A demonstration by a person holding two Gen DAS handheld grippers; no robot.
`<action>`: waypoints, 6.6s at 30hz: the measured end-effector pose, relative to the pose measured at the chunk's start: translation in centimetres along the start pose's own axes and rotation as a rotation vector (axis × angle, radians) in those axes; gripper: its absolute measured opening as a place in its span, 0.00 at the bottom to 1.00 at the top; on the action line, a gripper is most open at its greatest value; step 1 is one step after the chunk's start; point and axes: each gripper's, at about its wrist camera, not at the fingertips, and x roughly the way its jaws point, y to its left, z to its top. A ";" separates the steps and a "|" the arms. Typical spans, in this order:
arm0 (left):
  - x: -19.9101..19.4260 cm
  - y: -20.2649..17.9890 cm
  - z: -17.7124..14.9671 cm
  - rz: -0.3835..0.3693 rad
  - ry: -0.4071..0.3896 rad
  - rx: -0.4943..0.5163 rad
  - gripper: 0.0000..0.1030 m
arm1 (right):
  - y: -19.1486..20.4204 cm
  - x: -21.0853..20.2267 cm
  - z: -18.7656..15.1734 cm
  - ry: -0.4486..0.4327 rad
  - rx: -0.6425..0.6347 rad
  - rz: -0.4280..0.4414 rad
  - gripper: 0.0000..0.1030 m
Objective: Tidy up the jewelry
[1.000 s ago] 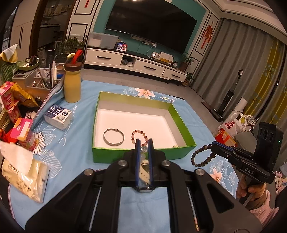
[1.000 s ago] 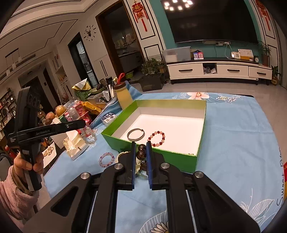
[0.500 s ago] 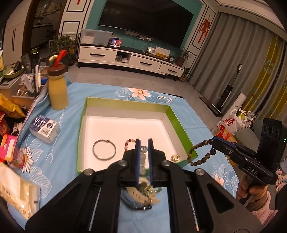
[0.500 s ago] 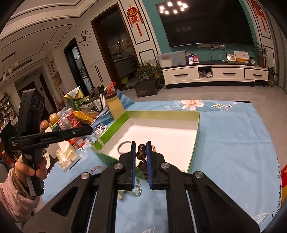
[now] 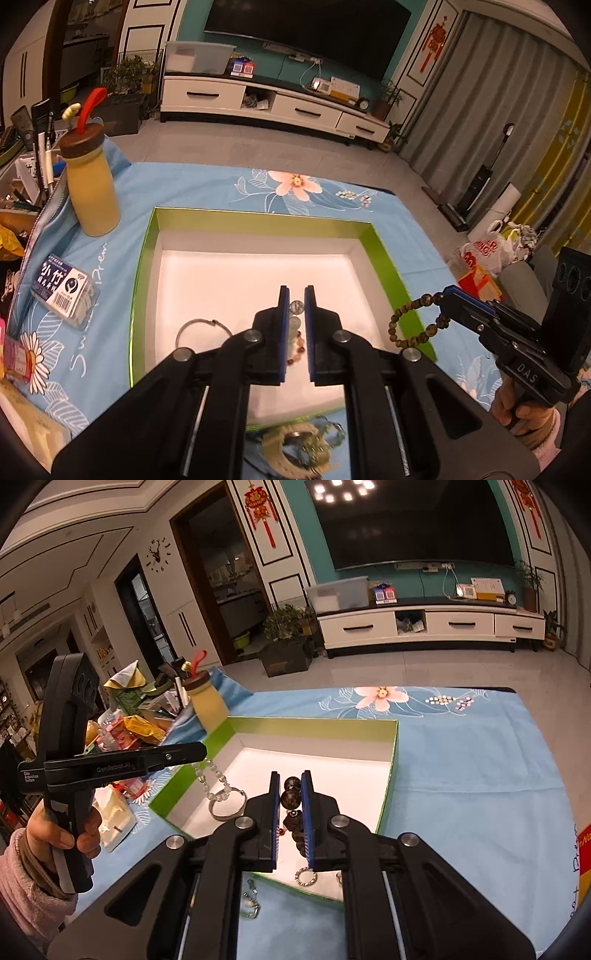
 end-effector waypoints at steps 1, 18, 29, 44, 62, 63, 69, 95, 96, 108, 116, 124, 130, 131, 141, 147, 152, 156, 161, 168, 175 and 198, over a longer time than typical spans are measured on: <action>0.5 0.1 0.2 0.006 0.007 0.001 0.07 | -0.2 0.5 0.1 0.006 0.002 -0.002 0.11; 6.8 2.8 1.7 0.110 0.105 -0.051 0.23 | -2.1 5.9 0.2 0.103 0.052 -0.054 0.20; 2.2 3.6 0.7 0.127 0.024 -0.065 0.61 | -3.1 3.3 -1.1 0.080 0.111 -0.049 0.39; -5.6 6.8 -4.8 0.238 -0.013 -0.120 0.83 | -1.3 -0.8 -3.9 0.096 0.097 -0.061 0.55; -7.5 7.7 -12.9 0.310 0.068 -0.152 0.83 | 2.1 -2.7 -8.4 0.185 0.043 -0.049 0.55; -7.5 7.6 -13.2 0.316 0.070 -0.149 0.83 | 2.2 -2.7 -8.6 0.192 0.037 -0.051 0.55; -7.3 6.8 -15.1 0.372 0.084 -0.102 0.83 | 3.1 -2.5 -10.4 0.228 0.000 -0.069 0.55; -3.6 7.8 -15.6 0.369 0.118 -0.105 0.58 | 4.2 -0.5 -12.7 0.281 -0.027 -0.056 0.55; -3.5 7.7 -15.6 0.367 0.117 -0.096 0.58 | 4.2 -0.4 -12.6 0.281 -0.026 -0.056 0.55; -3.4 7.1 -16.0 0.303 0.097 -0.048 0.24 | 4.6 0.9 -12.8 0.298 -0.028 -0.053 0.55; -4.2 8.1 -16.4 0.235 0.073 -0.108 0.07 | 4.8 1.3 -12.7 0.297 -0.031 -0.052 0.55; -6.3 6.8 -15.1 0.187 0.004 -0.099 0.07 | 5.1 2.4 -12.6 0.303 -0.052 -0.050 0.55; -7.3 6.1 -14.2 0.161 -0.019 -0.094 0.07 | 6.0 3.7 -12.6 0.322 -0.134 -0.084 0.55; -7.3 6.0 -14.1 0.162 -0.021 -0.092 0.07 | 6.1 3.8 -12.6 0.322 -0.146 -0.092 0.55; -7.3 6.1 -14.1 0.157 -0.018 -0.094 0.07 | 7.1 5.9 -12.3 0.330 -0.268 -0.110 0.41; -7.2 6.2 -14.2 0.154 -0.015 -0.095 0.07 | 7.6 5.8 -12.3 0.305 -0.310 -0.106 0.11; -7.4 6.0 -14.2 0.148 -0.020 -0.092 0.07 | 7.2 4.3 -11.7 0.268 -0.266 -0.083 0.05; -7.7 5.7 -14.1 0.140 -0.027 -0.090 0.07 | 6.8 2.3 -11.1 0.225 -0.228 -0.067 0.05; -8.5 5.0 -13.9 0.123 -0.041 -0.086 0.07 | 6.4 0.2 -10.4 0.185 -0.187 -0.053 0.05; -9.6 4.3 -13.6 0.102 -0.061 -0.088 0.07 | 6.2 -1.8 -9.8 0.137 -0.151 -0.055 0.05; -10.9 3.4 -13.5 0.096 -0.078 -0.078 0.07 | 6.2 -3.2 -9.5 0.108 -0.137 -0.056 0.05; -13.4 0.8 -12.1 0.066 -0.119 -0.034 0.07 | 6.2 -6.1 -9.0 0.041 -0.127 -0.044 0.05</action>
